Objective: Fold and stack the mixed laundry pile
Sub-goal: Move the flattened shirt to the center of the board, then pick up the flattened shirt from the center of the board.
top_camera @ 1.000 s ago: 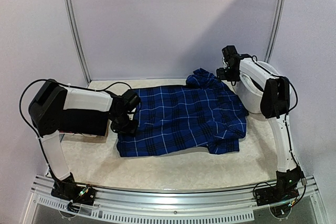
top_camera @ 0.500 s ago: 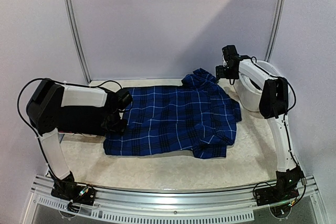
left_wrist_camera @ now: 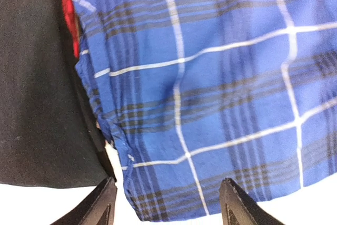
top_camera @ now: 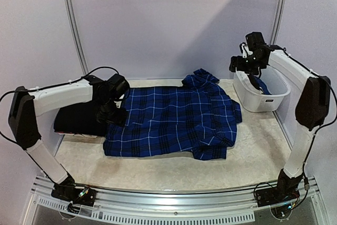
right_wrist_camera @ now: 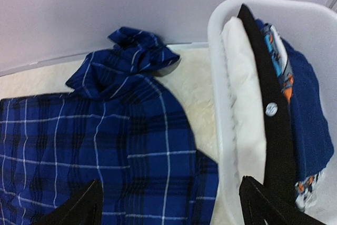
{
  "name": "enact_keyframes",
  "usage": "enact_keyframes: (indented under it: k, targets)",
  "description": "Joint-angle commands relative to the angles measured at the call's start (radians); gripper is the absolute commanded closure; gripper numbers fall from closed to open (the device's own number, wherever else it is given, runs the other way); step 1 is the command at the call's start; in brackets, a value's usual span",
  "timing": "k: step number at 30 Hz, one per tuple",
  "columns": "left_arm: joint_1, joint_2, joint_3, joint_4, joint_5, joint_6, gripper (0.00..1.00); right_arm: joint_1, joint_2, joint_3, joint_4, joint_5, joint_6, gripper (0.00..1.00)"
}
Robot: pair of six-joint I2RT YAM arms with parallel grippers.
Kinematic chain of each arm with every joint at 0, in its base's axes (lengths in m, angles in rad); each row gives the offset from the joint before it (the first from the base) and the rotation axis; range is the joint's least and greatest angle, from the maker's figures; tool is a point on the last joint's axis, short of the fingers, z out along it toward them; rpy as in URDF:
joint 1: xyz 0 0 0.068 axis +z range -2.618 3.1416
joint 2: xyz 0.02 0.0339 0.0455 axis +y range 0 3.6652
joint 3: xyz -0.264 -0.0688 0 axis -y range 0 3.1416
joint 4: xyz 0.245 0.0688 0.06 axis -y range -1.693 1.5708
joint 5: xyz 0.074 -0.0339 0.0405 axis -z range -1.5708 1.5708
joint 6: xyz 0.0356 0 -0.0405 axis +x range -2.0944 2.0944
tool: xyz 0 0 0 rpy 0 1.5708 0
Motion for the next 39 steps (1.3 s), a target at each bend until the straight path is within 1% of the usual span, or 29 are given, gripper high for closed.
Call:
enact_keyframes:
  k: [1, 6, 9, 11, 13, 15, 18, 21, 25, 30, 33, 39]
  targets:
    - [-0.098, -0.066, 0.026, -0.001, -0.007, 0.042, 0.32, 0.062, -0.152, -0.216, -0.051, -0.102, 0.051, 0.09]
    - [-0.294, -0.071, 0.052, 0.042, -0.026, 0.127, 0.33, 0.125, -0.366, -0.489, -0.032, -0.124, 0.084, 0.08]
    - [-0.387, -0.047, 0.063, 0.108, 0.024, 0.157, 0.34, 0.162, -0.497, -0.647, -0.034, -0.165, 0.102, 0.08]
    - [-0.443, -0.002, 0.092, 0.138, 0.050, 0.182, 0.35, 0.164, -0.572, -0.758, -0.037, -0.188, 0.146, 0.10]
    - [-0.508, 0.052, 0.149, 0.160, 0.062, 0.229, 0.39, 0.169, -0.671, -0.875, -0.023, -0.208, 0.202, 0.13]
    - [-0.565, 0.108, 0.205, 0.182, 0.064, 0.278, 0.40, 0.175, -0.744, -0.979, -0.005, -0.240, 0.242, 0.16]
    - [-0.620, 0.198, 0.282, 0.193, 0.086, 0.315, 0.41, 0.181, -0.806, -1.107, 0.039, -0.286, 0.297, 0.18]
    - [-0.647, 0.275, 0.353, 0.180, 0.107, 0.323, 0.41, 0.184, -0.809, -1.181, 0.082, -0.287, 0.343, 0.19]
    - [-0.674, 0.343, 0.408, 0.205, 0.118, 0.334, 0.42, 0.184, -0.772, -1.241, 0.136, -0.272, 0.395, 0.20]
    - [-0.716, 0.465, 0.535, 0.179, 0.122, 0.393, 0.42, 0.183, -0.717, -1.289, 0.225, -0.272, 0.447, 0.22]
    - [-0.730, 0.518, 0.589, 0.192, 0.127, 0.417, 0.43, 0.184, -0.668, -1.288, 0.253, -0.262, 0.452, 0.24]
    - [-0.762, 0.606, 0.673, 0.260, 0.147, 0.539, 0.44, 0.182, -0.569, -1.232, 0.266, -0.241, 0.440, 0.27]
